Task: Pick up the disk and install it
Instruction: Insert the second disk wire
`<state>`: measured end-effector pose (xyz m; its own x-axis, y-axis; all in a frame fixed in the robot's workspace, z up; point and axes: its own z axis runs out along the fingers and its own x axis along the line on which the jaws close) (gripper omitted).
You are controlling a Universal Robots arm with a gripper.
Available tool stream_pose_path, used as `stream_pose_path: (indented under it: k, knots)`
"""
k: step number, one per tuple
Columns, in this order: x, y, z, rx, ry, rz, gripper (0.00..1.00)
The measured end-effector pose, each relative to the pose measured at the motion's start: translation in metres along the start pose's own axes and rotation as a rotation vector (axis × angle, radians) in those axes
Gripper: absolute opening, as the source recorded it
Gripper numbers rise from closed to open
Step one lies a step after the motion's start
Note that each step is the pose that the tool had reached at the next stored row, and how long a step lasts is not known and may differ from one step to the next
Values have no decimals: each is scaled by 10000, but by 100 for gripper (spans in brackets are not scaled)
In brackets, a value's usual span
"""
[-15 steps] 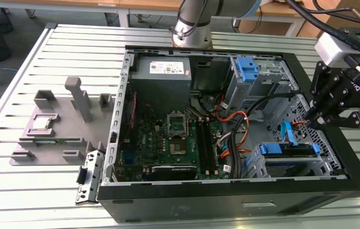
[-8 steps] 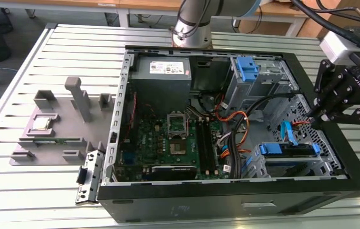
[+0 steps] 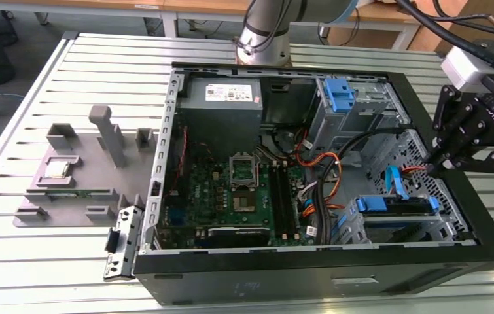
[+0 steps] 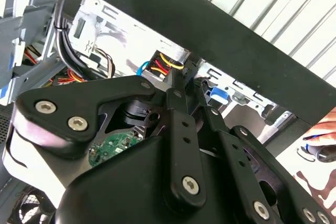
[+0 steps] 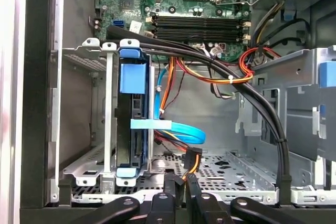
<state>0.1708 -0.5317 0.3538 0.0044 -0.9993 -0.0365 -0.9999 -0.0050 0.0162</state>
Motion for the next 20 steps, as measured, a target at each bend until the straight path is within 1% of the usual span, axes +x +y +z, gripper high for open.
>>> stream_pose_path:
  k: [4,5,17,19,20]
  knots:
    - [1,-2,24,0,141,3,23]
    - [1,-2,26,0,159,3,23]
    - [1,-2,26,-1,167,3,22]
    - [1,-3,26,-1,167,3,10]
    - [1,-2,26,-1,167,3,10]
